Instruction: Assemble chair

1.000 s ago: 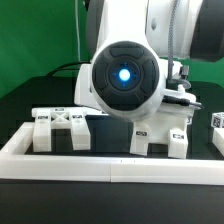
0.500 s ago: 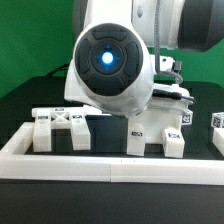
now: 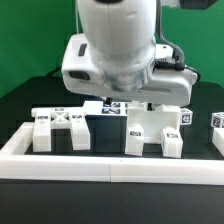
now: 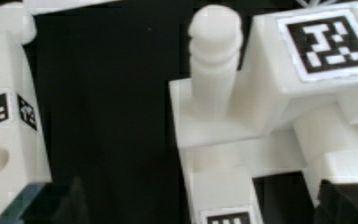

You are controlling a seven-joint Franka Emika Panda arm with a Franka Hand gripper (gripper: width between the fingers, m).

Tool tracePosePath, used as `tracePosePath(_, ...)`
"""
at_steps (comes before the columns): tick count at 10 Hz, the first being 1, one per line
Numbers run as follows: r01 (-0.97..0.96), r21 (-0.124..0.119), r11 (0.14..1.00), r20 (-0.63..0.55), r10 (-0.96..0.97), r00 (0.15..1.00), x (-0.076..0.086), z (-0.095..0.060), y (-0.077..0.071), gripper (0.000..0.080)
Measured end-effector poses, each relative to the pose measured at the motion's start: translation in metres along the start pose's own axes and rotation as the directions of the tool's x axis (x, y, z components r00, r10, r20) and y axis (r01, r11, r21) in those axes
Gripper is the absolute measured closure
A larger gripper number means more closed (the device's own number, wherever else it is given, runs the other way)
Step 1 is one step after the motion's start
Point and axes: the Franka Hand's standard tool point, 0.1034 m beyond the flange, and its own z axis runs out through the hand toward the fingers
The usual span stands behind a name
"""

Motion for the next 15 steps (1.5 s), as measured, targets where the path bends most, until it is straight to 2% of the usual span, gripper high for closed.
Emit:
tracePosePath(1,0.004,0.007,1.000,-0.096,-0.003,0.995,0.008,-0.005,-0.002,0.0150)
tracePosePath(3,0.007,0.017,1.000,-0.209,-0.003,0.978,0.008,-0.006,-0.004,0.0150)
tracePosePath(4,0.032,0.009,0.999,-0.295,-0.028,0.955,0.015,-0.011,-0.005,0.0150)
tracePosePath(5,0.092,-0.015,0.996,-0.378,-0.091,0.922,0.018,-0.013,-0.003,0.0150)
tracePosePath(6,0.121,-0.029,0.992,-0.455,-0.121,0.882,0.017,-0.015,0.002,0.0150)
tracePosePath(8,0.222,-0.071,0.972,-0.476,-0.229,0.849,0.011,-0.015,0.022,0.0150)
tracePosePath(9,0.238,-0.076,0.968,-0.479,-0.245,0.843,0.011,-0.015,0.031,0.0150)
tracePosePath(10,0.207,-0.058,0.977,-0.478,-0.209,0.853,0.011,-0.013,0.030,0.0150)
tracePosePath(12,0.209,-0.059,0.976,-0.477,-0.211,0.853,0.012,-0.013,0.030,0.0150)
tracePosePath(13,0.232,-0.073,0.970,-0.479,-0.238,0.845,0.012,-0.013,0.032,0.0150)
tracePosePath(14,0.325,-0.135,0.936,-0.486,-0.348,0.802,0.013,-0.014,0.043,0.0150)
tracePosePath(15,0.380,-0.172,0.909,-0.487,-0.414,0.769,0.012,-0.012,0.058,0.0150)
